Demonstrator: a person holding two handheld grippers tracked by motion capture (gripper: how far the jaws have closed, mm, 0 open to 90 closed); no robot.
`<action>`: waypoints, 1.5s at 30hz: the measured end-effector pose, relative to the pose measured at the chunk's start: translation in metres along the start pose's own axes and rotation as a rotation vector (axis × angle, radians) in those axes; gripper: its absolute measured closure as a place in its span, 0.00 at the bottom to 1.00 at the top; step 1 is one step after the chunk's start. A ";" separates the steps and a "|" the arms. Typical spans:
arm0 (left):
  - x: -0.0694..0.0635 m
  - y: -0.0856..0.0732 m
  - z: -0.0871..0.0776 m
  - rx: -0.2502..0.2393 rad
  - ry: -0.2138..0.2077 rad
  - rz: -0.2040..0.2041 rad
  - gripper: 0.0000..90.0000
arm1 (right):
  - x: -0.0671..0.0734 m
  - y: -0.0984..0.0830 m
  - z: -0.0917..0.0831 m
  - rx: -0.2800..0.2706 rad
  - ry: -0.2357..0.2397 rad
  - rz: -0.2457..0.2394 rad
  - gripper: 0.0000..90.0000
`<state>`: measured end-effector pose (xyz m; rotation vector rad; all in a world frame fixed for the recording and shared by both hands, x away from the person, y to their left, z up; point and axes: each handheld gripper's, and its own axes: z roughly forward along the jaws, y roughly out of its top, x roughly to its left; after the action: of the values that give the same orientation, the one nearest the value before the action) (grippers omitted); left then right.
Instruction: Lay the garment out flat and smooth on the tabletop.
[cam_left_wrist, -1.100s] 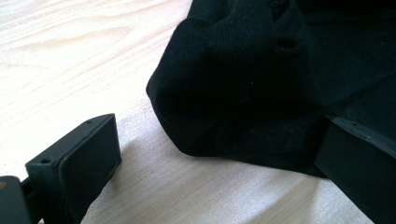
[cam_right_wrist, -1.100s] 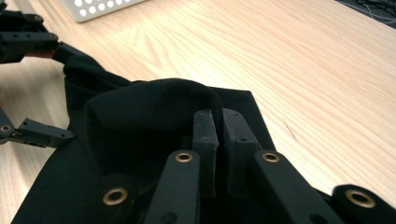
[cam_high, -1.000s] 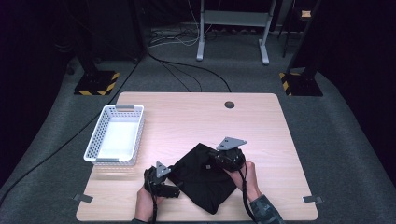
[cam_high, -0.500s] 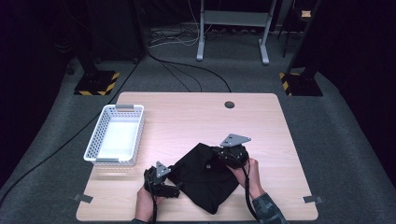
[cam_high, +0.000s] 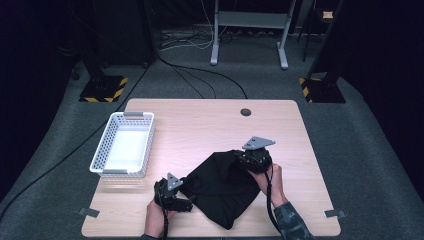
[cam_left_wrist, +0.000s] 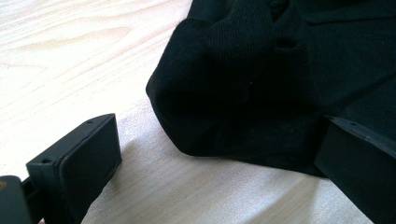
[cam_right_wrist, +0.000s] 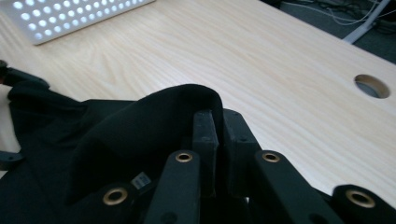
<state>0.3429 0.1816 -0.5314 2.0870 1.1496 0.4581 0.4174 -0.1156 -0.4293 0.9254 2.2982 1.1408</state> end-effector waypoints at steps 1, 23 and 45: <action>0.000 0.000 0.000 0.000 0.000 0.000 0.00 | -0.002 0.000 0.000 -0.001 -0.002 0.004 0.94; -0.001 0.000 0.000 0.003 0.010 0.005 0.01 | -0.054 0.001 0.008 0.022 -0.052 0.128 0.94; -0.001 0.000 0.000 0.003 0.011 0.004 0.01 | -0.069 -0.026 0.004 0.082 -0.097 0.256 0.48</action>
<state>0.3423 0.1806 -0.5314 2.0915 1.1538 0.4708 0.4583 -0.1744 -0.4483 1.3071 2.2086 1.0796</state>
